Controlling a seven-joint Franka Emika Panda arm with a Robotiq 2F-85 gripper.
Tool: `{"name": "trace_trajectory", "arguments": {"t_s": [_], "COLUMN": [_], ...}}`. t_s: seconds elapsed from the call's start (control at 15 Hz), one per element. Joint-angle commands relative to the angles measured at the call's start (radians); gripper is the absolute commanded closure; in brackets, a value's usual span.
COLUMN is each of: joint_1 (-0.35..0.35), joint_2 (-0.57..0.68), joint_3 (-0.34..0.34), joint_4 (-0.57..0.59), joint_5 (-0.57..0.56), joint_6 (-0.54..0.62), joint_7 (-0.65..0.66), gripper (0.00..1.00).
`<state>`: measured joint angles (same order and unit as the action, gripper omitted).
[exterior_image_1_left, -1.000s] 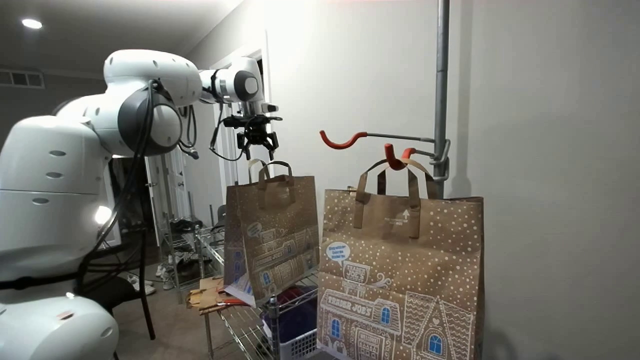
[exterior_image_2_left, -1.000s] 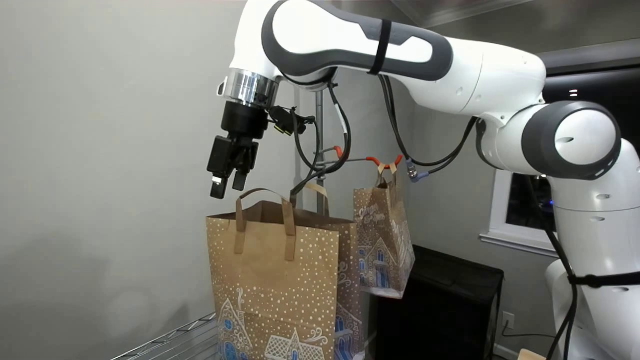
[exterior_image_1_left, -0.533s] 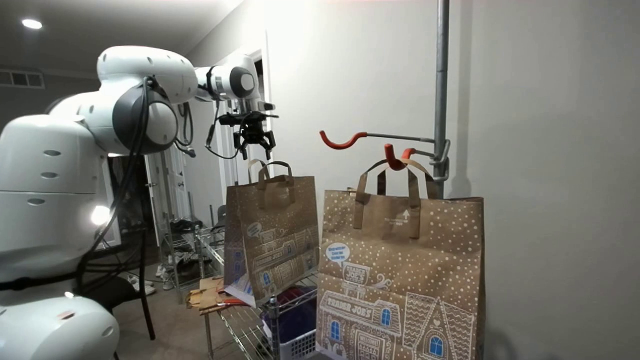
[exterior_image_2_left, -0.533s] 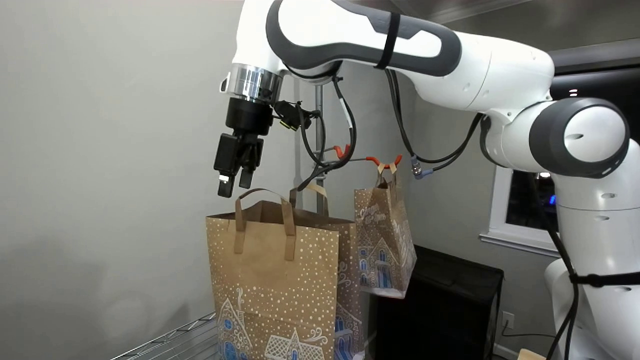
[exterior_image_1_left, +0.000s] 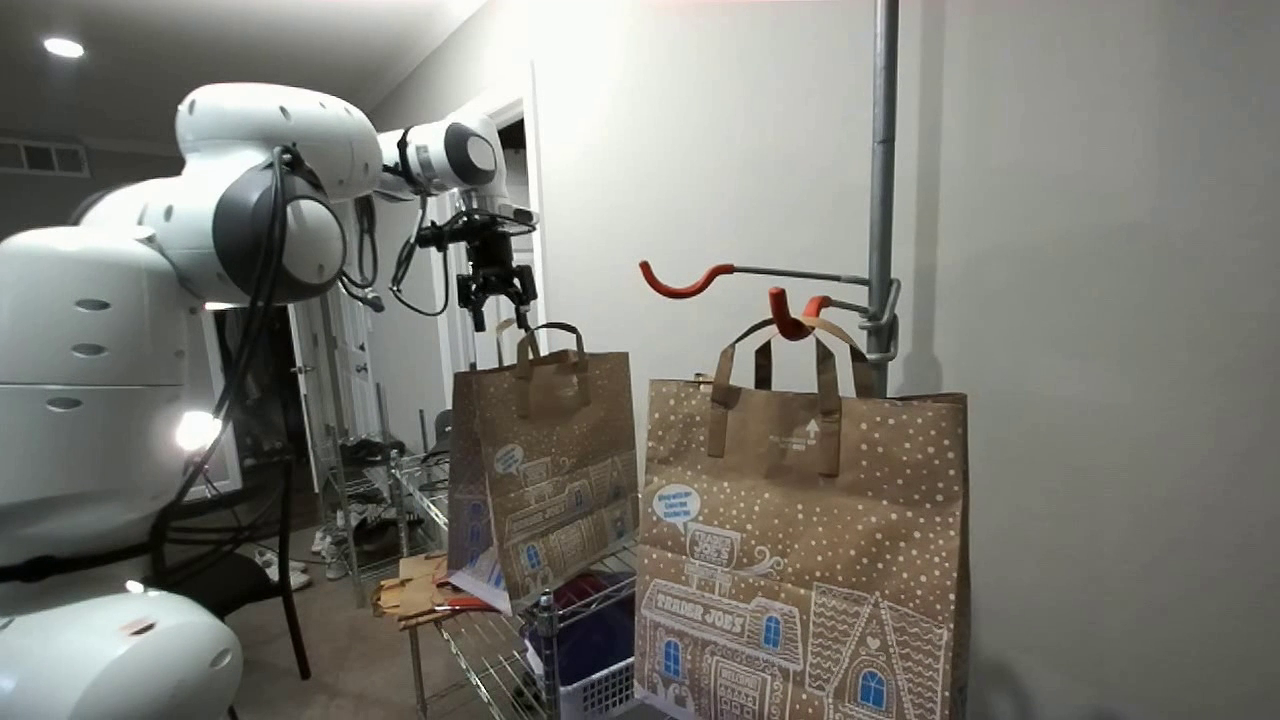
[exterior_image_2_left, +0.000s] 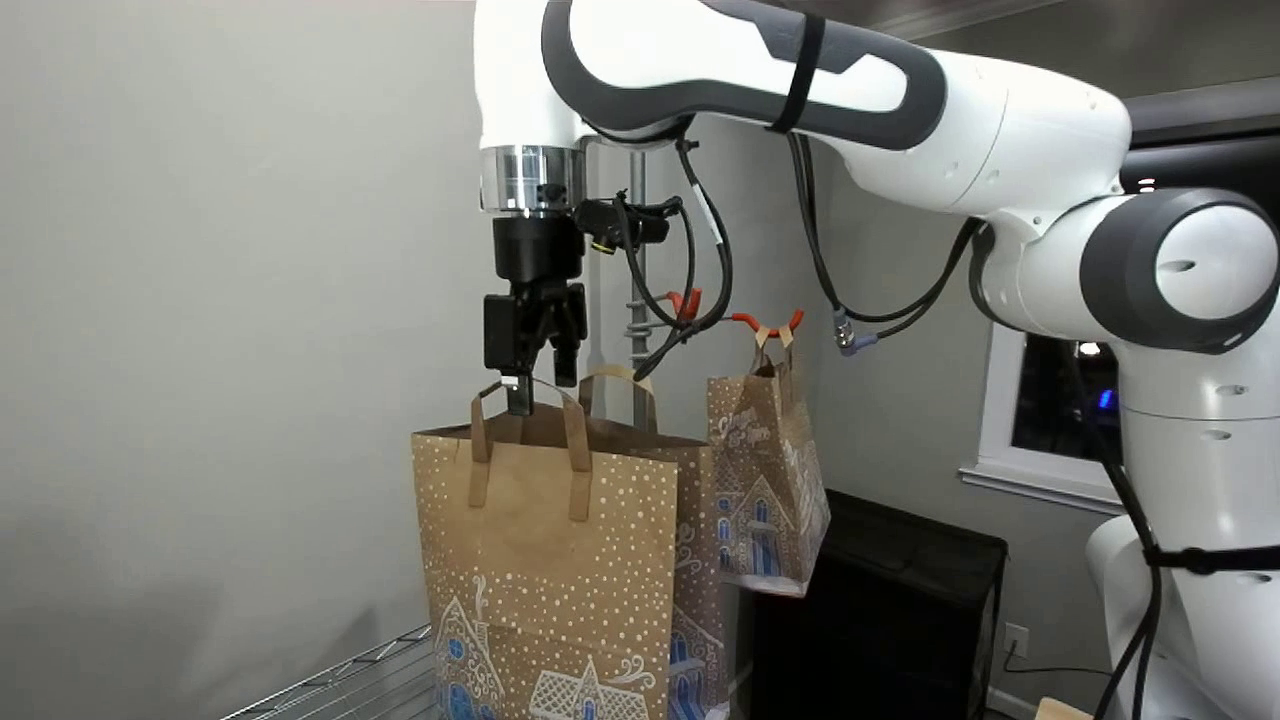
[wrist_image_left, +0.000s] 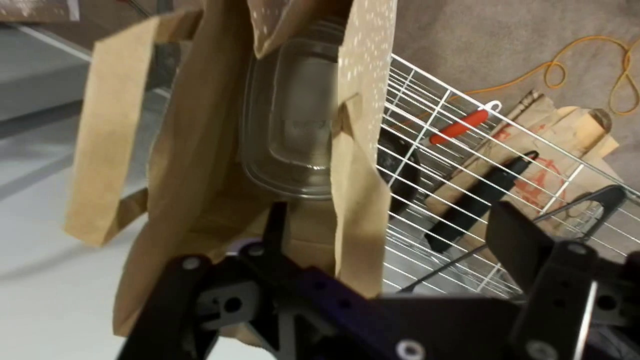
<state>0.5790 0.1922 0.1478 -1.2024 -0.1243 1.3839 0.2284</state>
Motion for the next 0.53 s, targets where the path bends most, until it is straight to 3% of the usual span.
{"name": "trace_trajectory", "arguments": {"t_s": [0.0, 0.47], "joint_1": [0.025, 0.054], "joint_2": [-0.012, 0.041], "joint_3": [0.000, -0.010], "joint_4": [-0.013, 0.004], "joint_5": [-0.069, -0.263], "joint_6": [-0.101, -0.077], "joint_7": [0.064, 0.095], "gripper": [0.00, 0.00]}}
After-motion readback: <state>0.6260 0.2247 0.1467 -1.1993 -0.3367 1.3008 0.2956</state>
